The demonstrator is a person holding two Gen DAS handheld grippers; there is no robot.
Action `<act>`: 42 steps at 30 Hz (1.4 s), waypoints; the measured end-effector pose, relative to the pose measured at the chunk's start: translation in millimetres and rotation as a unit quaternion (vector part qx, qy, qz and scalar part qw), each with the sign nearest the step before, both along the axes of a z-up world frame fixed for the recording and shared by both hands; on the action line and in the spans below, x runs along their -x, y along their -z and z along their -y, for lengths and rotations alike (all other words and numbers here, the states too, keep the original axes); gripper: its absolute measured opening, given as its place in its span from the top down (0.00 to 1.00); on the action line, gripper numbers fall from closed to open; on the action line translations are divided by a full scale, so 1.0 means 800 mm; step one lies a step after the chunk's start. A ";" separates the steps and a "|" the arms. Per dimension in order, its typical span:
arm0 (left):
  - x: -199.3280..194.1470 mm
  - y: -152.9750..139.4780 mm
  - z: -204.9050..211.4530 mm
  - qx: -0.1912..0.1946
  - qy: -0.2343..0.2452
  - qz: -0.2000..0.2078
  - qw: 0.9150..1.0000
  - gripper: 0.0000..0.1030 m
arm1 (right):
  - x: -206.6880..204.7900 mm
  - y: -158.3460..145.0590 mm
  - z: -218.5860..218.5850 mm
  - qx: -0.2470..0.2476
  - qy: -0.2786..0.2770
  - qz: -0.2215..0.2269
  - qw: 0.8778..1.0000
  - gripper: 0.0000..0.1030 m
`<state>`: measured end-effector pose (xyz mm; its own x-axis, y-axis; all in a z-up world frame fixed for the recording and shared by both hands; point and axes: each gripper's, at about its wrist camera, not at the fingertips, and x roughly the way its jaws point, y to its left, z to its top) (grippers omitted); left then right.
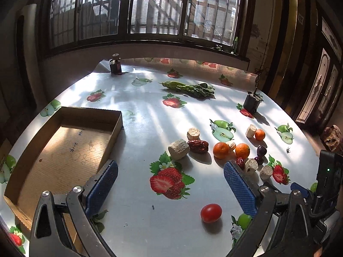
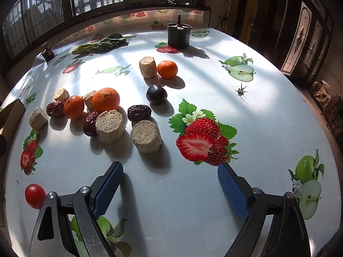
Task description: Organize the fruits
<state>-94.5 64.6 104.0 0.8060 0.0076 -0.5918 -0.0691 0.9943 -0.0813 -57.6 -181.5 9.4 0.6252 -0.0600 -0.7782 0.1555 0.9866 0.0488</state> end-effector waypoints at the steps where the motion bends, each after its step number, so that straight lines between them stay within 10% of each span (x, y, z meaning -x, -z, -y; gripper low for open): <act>1: 0.016 -0.017 -0.011 -0.014 -0.022 0.025 0.999 0.04 | 0.011 -0.011 0.002 -0.009 0.005 0.018 1.000 0.10; 6: 0.089 -0.087 -0.070 -0.046 -0.117 0.130 0.984 0.03 | 0.079 -0.085 -0.004 -0.010 0.007 0.124 0.992 0.10; 18: 0.236 -0.224 -0.124 -0.068 -0.123 0.232 0.963 0.03 | 0.239 -0.323 -0.020 0.040 -0.022 0.355 0.934 0.10; 23: 0.249 -0.309 -0.130 -0.101 -0.092 0.250 0.959 0.00 | 0.254 -0.438 -0.004 0.044 -0.012 0.401 0.915 0.10; 29: 0.191 -0.362 -0.125 -0.110 -0.049 0.213 0.970 0.00 | 0.207 -0.552 0.011 0.038 -0.017 0.374 0.926 0.10; 34: 0.105 -0.291 -0.111 -0.075 -0.006 0.149 0.986 0.00 | 0.147 -0.492 0.010 0.011 -0.046 0.318 0.947 0.10; 42: -0.047 -0.083 -0.045 -0.052 0.070 -0.023 0.996 0.10 | 0.054 -0.209 -0.044 -0.071 -0.159 0.144 0.974 0.13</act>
<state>-56.7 100.7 170.0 0.7753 -0.0404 -0.6303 0.0703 0.9973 0.0226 -100.9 -146.3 176.9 0.7883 0.2673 -0.5542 -0.1973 0.9629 0.1838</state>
